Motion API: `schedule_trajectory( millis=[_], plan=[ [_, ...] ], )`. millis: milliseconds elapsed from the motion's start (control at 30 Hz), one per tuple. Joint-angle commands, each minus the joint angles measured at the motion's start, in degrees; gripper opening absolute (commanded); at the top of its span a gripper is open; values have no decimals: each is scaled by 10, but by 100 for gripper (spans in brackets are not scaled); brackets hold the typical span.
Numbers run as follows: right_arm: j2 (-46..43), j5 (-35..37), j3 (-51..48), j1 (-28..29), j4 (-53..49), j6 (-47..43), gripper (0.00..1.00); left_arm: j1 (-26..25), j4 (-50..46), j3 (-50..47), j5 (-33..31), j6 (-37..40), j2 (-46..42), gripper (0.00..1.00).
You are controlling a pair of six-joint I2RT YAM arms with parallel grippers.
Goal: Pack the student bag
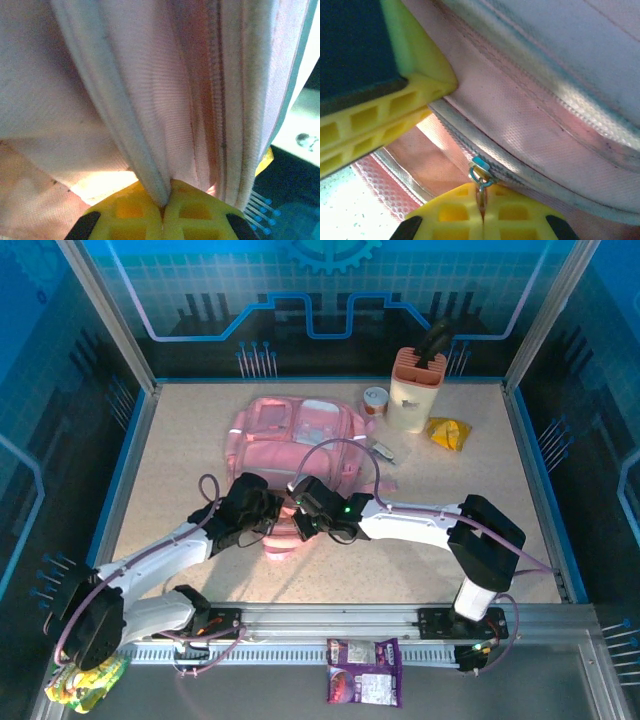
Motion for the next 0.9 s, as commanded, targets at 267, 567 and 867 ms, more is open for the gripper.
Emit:
schedule_trajectory(
  millis=[267,567,867],
  plan=[
    [-57,36,-28,-68,-68,-40,0,206,-144,37,62,235,-75,0],
    [8,81,49,-108,-105,-89,0,370,-128,58,159,352,-17,0],
    [85,86,152,-159,-130,-116,0,442,-94,95,211,396,73,0]
  ],
)
